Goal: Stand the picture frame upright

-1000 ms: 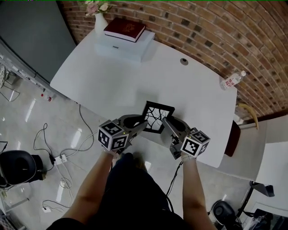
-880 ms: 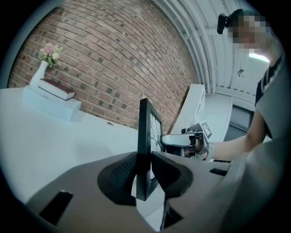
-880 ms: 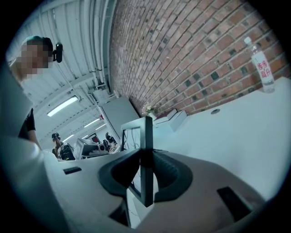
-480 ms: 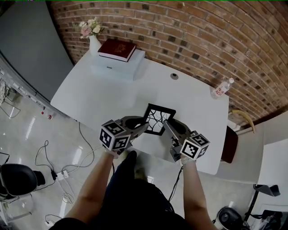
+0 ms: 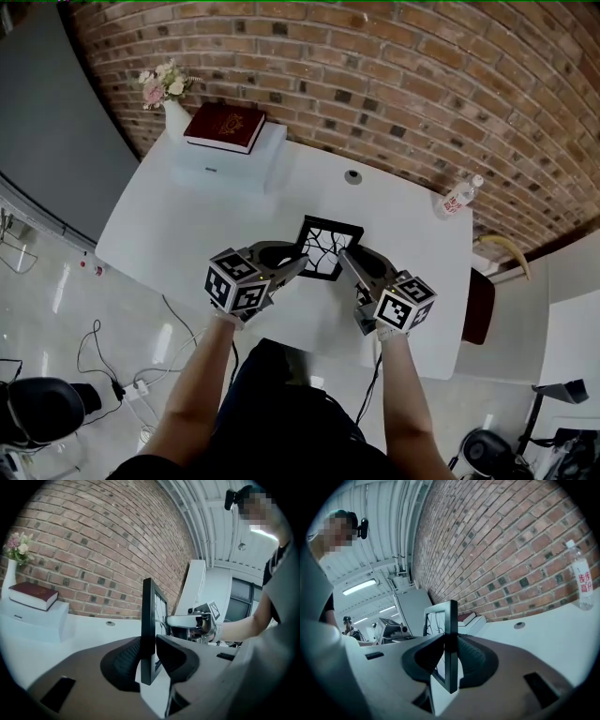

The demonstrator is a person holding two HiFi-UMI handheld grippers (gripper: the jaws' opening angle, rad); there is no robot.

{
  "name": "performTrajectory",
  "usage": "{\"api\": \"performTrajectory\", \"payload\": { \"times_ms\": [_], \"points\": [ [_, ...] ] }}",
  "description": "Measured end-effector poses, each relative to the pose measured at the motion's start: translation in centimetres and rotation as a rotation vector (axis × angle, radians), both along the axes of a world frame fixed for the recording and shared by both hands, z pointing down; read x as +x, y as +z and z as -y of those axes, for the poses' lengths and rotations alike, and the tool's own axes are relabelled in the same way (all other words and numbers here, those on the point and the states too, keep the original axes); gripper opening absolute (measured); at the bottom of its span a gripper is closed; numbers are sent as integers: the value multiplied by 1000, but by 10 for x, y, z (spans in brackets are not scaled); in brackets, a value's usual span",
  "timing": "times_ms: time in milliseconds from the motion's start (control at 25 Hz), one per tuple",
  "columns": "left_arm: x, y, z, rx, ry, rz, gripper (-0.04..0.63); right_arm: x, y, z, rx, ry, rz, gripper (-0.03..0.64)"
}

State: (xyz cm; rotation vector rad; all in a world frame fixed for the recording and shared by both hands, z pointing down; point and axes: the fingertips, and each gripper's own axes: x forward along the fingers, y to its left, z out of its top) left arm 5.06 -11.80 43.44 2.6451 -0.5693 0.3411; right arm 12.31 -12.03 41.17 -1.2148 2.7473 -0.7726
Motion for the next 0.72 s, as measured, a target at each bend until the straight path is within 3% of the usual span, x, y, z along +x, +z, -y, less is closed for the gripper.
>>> {"api": "performTrajectory", "payload": {
  "times_ms": [720],
  "points": [
    [19, 6, 158, -15, 80, 35, 107, 19, 5, 152, -16, 112, 5, 94]
  ]
}}
